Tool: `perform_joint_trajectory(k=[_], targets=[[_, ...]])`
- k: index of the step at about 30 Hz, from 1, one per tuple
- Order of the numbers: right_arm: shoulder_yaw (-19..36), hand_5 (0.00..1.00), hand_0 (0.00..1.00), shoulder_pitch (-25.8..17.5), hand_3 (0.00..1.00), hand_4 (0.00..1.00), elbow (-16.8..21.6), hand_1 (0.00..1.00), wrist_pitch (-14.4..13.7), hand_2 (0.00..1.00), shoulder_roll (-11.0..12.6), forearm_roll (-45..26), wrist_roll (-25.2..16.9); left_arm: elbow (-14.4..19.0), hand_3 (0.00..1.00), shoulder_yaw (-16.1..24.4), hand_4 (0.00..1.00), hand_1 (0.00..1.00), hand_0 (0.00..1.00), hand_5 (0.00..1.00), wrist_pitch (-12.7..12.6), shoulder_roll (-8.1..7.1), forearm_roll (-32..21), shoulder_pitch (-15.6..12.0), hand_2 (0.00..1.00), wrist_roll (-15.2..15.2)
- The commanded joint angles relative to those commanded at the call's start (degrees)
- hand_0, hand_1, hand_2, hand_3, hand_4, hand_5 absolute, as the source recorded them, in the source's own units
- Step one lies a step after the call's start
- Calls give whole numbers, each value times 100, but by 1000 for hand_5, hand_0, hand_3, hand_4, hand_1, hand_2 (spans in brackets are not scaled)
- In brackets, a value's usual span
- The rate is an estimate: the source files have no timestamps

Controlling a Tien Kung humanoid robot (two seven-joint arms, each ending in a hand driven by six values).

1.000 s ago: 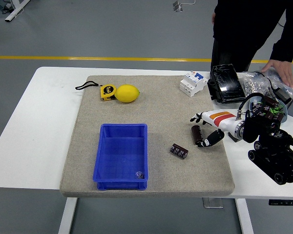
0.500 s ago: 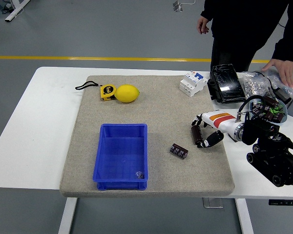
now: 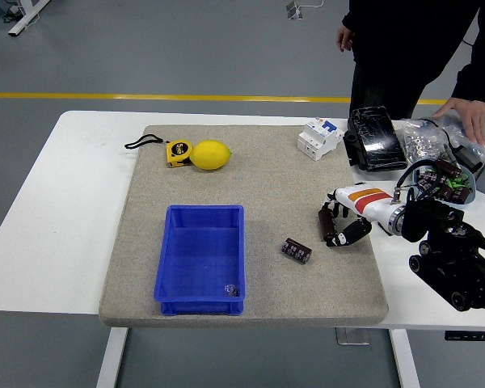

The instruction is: Pick up the battery,place it into the box

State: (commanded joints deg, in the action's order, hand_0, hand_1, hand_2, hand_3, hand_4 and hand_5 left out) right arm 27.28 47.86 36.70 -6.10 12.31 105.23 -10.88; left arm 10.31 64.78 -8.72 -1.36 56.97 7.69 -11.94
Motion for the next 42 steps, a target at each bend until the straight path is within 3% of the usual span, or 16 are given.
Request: perform_joint_trajectory(k=[8, 16, 20, 24, 25, 30, 31, 36, 37, 42], targets=[[448, 233, 234, -6, 526, 907, 426, 402, 27, 491, 100, 64, 49, 0, 593, 31, 643, 692, 732, 560, 7, -15, 37, -18, 703, -3], [555, 230, 233, 137, 528, 899, 1400, 406, 57, 492, 39, 139, 303, 0, 593, 108, 643, 690, 732, 561, 9, -33, 138, -55, 703, -15], [326, 228, 272, 359, 552, 898, 1974, 426, 249, 500, -55, 255, 547, 0, 593, 154, 643, 690, 732, 561, 9, -52, 194, -69, 702, -20], [81, 228, 272, 568, 552, 898, 2304, 426, 527, 500, -263, 289, 768, 0, 593, 221, 643, 690, 732, 561, 7, -68, 282, -73, 702, -35], [14, 264, 342, 615, 646, 937, 2345, 479, 581, 568, -332, 300, 808, 0, 592, 264, 643, 689, 732, 561, 2, -67, 329, -71, 701, -42], [-292, 264, 342, 795, 646, 937, 2385, 479, 1038, 568, -667, 362, 1016, 0, 592, 347, 643, 689, 732, 561, -15, -76, 405, -60, 701, -54], [-351, 328, 409, 833, 929, 998, 2357, 581, 1186, 743, -742, 477, 976, 0, 593, 355, 644, 690, 732, 561, -20, -80, 409, -53, 701, -54], [-462, 328, 409, 975, 929, 998, 2234, 581, 1692, 743, -955, 930, 882, 0, 593, 308, 644, 690, 732, 561, -33, -98, 347, -11, 701, -37], [-465, 372, 445, 992, 998, 998, 2222, 615, 1700, 813, -975, 944, 859, 0, 593, 301, 642, 689, 733, 558, -35, -100, 339, -3, 699, -35], [-414, 372, 445, 1068, 998, 998, 2190, 615, 1621, 813, -999, 979, 650, 0, 593, 408, 642, 689, 733, 558, -68, -87, 412, 27, 699, -51]])
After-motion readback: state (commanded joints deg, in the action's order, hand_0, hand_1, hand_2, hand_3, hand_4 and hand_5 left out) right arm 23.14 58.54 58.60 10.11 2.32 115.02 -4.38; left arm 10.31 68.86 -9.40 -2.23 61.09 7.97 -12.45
